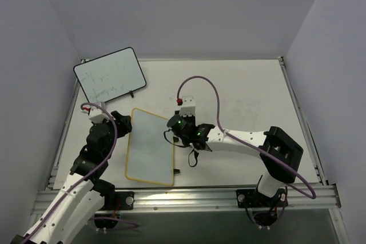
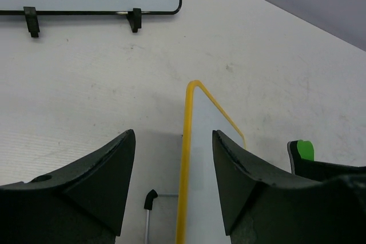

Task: Erase the whiteboard

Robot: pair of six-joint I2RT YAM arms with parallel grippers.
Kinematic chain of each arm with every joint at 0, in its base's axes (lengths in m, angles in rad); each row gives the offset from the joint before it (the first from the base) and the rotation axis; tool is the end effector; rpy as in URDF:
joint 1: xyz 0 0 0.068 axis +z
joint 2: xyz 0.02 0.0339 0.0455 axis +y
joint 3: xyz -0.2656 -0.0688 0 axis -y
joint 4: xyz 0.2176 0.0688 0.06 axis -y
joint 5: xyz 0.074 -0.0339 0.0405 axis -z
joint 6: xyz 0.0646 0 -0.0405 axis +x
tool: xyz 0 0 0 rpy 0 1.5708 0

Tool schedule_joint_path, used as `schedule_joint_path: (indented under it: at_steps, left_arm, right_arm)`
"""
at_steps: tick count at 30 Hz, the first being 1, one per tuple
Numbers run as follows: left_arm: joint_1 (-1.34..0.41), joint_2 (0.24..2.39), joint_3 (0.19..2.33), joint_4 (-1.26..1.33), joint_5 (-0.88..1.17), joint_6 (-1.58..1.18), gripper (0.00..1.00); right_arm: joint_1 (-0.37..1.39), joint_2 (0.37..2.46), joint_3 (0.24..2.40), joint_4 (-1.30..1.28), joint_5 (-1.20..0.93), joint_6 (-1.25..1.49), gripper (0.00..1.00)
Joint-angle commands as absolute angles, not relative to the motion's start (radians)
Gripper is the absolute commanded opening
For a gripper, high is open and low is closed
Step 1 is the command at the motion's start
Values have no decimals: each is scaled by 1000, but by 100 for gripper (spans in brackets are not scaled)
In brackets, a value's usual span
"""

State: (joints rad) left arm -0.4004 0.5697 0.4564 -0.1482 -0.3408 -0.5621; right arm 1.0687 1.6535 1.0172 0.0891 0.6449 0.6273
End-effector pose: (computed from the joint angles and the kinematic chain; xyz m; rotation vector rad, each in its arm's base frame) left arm 0.1462 -0.0384 0.2569 -0.3859 1.7914 -0.3684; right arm 0.2072 0.2968 0.2318 -0.0711 2.0208 0.3980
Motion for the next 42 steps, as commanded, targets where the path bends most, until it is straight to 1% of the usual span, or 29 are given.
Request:
schedule_joint_path:
  at_steps: [1, 5, 6, 7, 8, 9, 11, 14, 18, 21, 27, 29, 32, 33, 34, 38, 39, 42]
  left_arm:
    - [-403, 606, 579, -233, -393, -612, 64]
    - [-405, 650, 663, -299, -394, -612, 68]
    - [-405, 658, 676, -305, -391, -611, 68]
    - [-405, 685, 724, -314, -367, -600, 69]
    - [-405, 686, 724, -314, -354, -592, 69]
    - [-405, 713, 764, -325, -347, -586, 70]
    - [-403, 744, 810, -344, -333, -571, 71]
    - [-402, 793, 890, -385, -296, -516, 72]
    - [-397, 815, 940, -397, -255, -477, 72]
    - [-393, 818, 957, -393, -233, -457, 72]
    - [-380, 831, 963, -391, -196, -445, 73]
    - [-377, 834, 962, -387, -189, -445, 73]
    - [-367, 838, 953, -379, -176, -449, 73]
    - [-367, 838, 951, -377, -173, -451, 73]
    - [-365, 839, 950, -376, -173, -451, 73]
    - [-362, 845, 943, -365, -163, -456, 73]
    - [-362, 847, 943, -364, -163, -457, 73]
    - [-359, 850, 945, -361, -160, -459, 73]
  right_arm:
    - [965, 1589, 1003, 124, 583, 634, 0]
    - [800, 1598, 992, 166, 491, 620, 0]
    - [732, 1609, 1003, 178, 477, 611, 0]
    - [674, 1674, 1075, 157, 460, 591, 0]
    - [649, 1675, 1075, 156, 460, 591, 0]
    - [625, 1733, 1104, 150, 474, 585, 0]
    - [545, 1794, 1193, 131, 460, 572, 0]
    - [454, 1911, 1309, 97, 456, 569, 0]
    - [356, 2078, 1455, 34, 443, 568, 1]
    - [315, 2158, 1551, 5, 433, 558, 1]
    - [261, 2279, 1693, -83, 408, 532, 8]
    - [253, 2284, 1706, -86, 408, 531, 15]
    - [247, 2252, 1678, -63, 410, 526, 35]
    - [245, 2243, 1671, -58, 410, 525, 35]
    - [242, 2235, 1660, -51, 413, 523, 43]
    - [242, 2198, 1646, -48, 426, 506, 58]
    - [241, 2186, 1643, -46, 426, 503, 64]
    - [242, 2151, 1635, -49, 425, 499, 70]
